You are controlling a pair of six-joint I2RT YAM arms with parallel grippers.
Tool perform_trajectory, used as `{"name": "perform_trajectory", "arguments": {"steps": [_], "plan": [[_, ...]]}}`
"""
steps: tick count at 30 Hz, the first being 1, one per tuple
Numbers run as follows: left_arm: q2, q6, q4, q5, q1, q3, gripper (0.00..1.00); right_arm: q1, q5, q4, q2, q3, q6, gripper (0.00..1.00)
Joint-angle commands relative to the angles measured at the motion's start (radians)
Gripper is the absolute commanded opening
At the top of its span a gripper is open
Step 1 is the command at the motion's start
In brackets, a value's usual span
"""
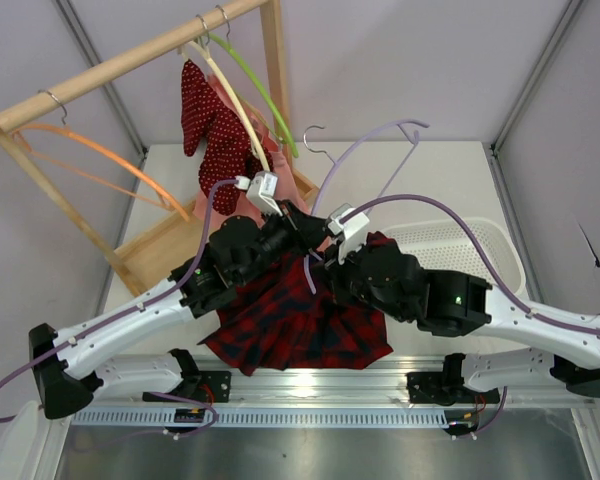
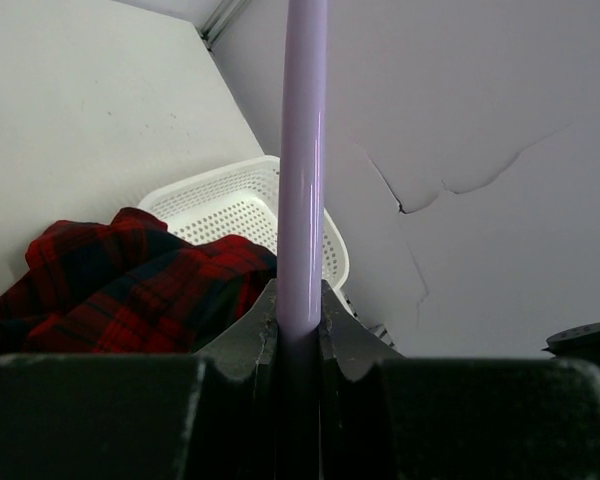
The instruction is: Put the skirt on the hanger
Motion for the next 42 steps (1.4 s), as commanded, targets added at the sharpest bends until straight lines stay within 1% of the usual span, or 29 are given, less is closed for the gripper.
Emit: {"name": "perform_trajectory", "arguments": {"steps": [1, 4, 6, 8, 11, 15, 18, 19, 22, 25, 26, 29, 30, 32, 33, 35, 37, 38, 42], "plan": [[-0.056, -0.058, 0.040, 0.003, -0.012, 0.005, 0.00, -0.009, 0.094, 0.009, -0.008, 0.063, -0.001, 0.00], [-0.079, -0.098, -0.002, -0.040, -0.012, -0.003, 0.00, -0.031, 0.108, 0.018, -0.017, 0.058, 0.023, 0.00], [-0.077, -0.127, -0.008, -0.071, -0.018, -0.005, 0.00, -0.043, 0.074, 0.044, -0.022, 0.047, 0.029, 0.00], [-0.065, -0.160, -0.004, -0.069, -0.024, 0.007, 0.00, -0.043, 0.021, 0.103, -0.008, 0.037, 0.025, 0.00], [-0.036, -0.174, -0.008, -0.053, -0.025, 0.030, 0.00, -0.043, -0.001, 0.100, 0.020, 0.043, 0.032, 0.00], [-0.030, -0.176, -0.022, -0.034, -0.028, 0.061, 0.00, -0.042, 0.057, 0.055, 0.038, 0.055, 0.048, 0.00], [-0.048, -0.197, -0.101, -0.074, -0.028, 0.081, 0.00, -0.043, 0.117, 0.048, 0.012, 0.047, 0.060, 0.00], [-0.051, -0.203, -0.112, -0.097, -0.028, 0.075, 0.00, -0.043, 0.129, 0.064, 0.001, 0.043, 0.063, 0.00], [-0.068, -0.207, -0.103, -0.100, -0.028, 0.073, 0.00, -0.048, 0.146, 0.077, -0.032, 0.018, 0.052, 0.00], [-0.071, -0.194, -0.108, -0.086, -0.028, 0.086, 0.00, -0.060, 0.166, 0.006, -0.031, 0.032, 0.068, 0.01], [-0.073, -0.190, -0.108, -0.079, -0.027, 0.087, 0.00, -0.069, 0.154, -0.010, -0.031, 0.035, 0.072, 0.04], [-0.074, -0.171, -0.112, -0.073, -0.027, 0.098, 0.00, -0.083, 0.128, -0.063, -0.032, 0.053, 0.098, 0.24], [-0.074, -0.148, -0.115, -0.069, -0.027, 0.103, 0.00, -0.086, 0.119, -0.079, -0.037, 0.064, 0.116, 0.37], [-0.068, -0.121, -0.149, -0.080, -0.028, 0.121, 0.00, -0.094, 0.087, -0.092, -0.040, 0.079, 0.130, 0.40], [-0.063, -0.086, -0.161, -0.077, -0.027, 0.132, 0.00, -0.097, 0.084, -0.099, -0.045, 0.087, 0.138, 0.45], [-0.056, -0.058, -0.218, -0.086, -0.027, 0.153, 0.00, -0.103, 0.077, -0.112, -0.051, 0.112, 0.161, 0.50], [-0.054, -0.023, -0.252, -0.082, -0.028, 0.170, 0.00, -0.109, 0.065, -0.115, -0.058, 0.124, 0.164, 0.51], [-0.056, -0.004, -0.273, -0.077, -0.028, 0.182, 0.00, -0.109, 0.061, -0.116, -0.061, 0.133, 0.164, 0.54], [-0.062, 0.040, -0.344, -0.077, -0.027, 0.221, 0.00, -0.117, 0.085, -0.152, -0.069, 0.161, 0.176, 0.59]]}}
